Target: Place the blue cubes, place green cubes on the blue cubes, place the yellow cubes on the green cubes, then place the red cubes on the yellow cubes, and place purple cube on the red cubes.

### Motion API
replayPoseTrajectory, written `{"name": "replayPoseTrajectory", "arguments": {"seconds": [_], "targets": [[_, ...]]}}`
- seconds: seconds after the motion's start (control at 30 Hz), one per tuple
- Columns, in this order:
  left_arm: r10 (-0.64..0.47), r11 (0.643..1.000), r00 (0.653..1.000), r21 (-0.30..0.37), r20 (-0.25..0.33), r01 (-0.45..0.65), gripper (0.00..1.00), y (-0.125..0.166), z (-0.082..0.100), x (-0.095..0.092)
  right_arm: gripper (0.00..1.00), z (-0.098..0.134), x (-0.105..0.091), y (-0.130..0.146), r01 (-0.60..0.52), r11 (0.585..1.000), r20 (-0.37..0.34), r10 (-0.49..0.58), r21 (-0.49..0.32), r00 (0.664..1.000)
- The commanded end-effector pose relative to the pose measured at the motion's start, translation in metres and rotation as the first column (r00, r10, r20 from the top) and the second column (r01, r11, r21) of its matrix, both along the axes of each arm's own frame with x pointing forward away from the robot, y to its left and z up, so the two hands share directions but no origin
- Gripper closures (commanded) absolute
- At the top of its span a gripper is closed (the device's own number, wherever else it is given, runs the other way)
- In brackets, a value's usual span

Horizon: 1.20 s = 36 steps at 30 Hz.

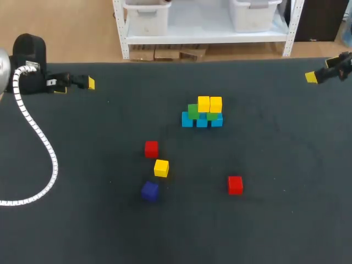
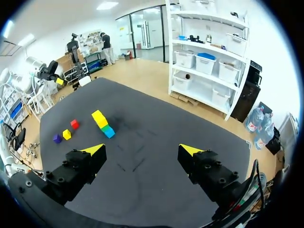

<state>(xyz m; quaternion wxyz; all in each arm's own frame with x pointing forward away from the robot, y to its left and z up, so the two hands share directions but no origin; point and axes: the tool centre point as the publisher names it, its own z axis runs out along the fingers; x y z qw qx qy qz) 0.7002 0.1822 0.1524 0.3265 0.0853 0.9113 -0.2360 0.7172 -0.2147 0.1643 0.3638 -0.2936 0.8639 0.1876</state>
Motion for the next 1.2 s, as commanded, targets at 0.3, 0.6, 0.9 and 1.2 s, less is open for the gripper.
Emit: {"name": "replayPoseTrajectory", "arguments": {"seconds": [0.3, 0.6, 0.9, 1.2], "targets": [[-0.007, 1.000, 1.000, -0.009, 0.006, 0.007, 0.00, 0.0022, -0.0014, -0.0004, 0.00, -0.0054, 0.0046, -0.0063, 0.024, 0.999, 0.013, -0.025, 0.026, 1.000], [-0.007, 1.000, 1.000, -0.009, 0.006, 0.007, 0.00, 0.0022, -0.0014, -0.0004, 0.00, -0.0074, 0.0047, -0.0058, 0.025, 0.999, 0.000, -0.025, 0.023, 1.000], [-0.007, 1.000, 1.000, -0.009, 0.006, 0.007, 0.00, 0.0022, -0.0014, -0.0004, 0.00, -0.0074, 0.0047, -0.0058, 0.025, 0.999, 0.000, -0.025, 0.023, 1.000], [-0.007, 1.000, 1.000, -0.009, 0.006, 0.007, 0.00, 0.0022, -0.0014, -0.0004, 0.00, -0.0074, 0.0047, -0.0058, 0.025, 0.999, 0.000, -0.025, 0.023, 1.000]]}}
